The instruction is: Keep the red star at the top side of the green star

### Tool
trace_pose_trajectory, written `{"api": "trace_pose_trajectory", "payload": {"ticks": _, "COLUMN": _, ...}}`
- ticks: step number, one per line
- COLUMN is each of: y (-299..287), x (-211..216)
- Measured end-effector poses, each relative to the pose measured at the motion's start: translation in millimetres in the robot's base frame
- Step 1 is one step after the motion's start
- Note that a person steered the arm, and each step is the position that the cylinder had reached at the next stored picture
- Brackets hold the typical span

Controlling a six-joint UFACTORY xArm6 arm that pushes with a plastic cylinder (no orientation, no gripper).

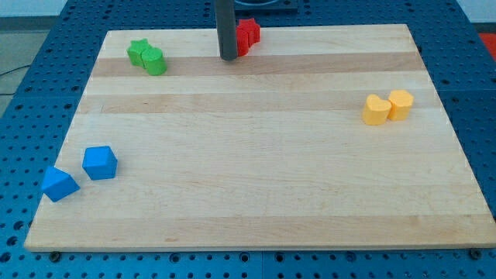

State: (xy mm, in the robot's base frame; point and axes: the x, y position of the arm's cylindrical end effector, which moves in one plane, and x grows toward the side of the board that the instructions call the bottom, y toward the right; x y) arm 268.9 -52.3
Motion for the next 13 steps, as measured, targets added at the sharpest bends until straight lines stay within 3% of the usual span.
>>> {"api": "trace_pose_trajectory", "payload": {"ticks": 1, "y": -4.7, "x": 6.9}}
{"api": "trace_pose_trajectory", "payload": {"ticks": 2, "y": 35.4, "x": 46.2}}
{"api": "trace_pose_trajectory", "payload": {"ticks": 3, "y": 150.2, "x": -9.6}}
{"api": "trace_pose_trajectory", "payload": {"ticks": 4, "y": 105.7, "x": -66.7}}
{"api": "trace_pose_trajectory", "payload": {"ticks": 5, "y": -2.9, "x": -64.2}}
{"api": "trace_pose_trajectory", "payload": {"ticks": 6, "y": -65.5, "x": -48.8}}
{"api": "trace_pose_trajectory", "payload": {"ticks": 13, "y": -99.8, "x": -56.5}}
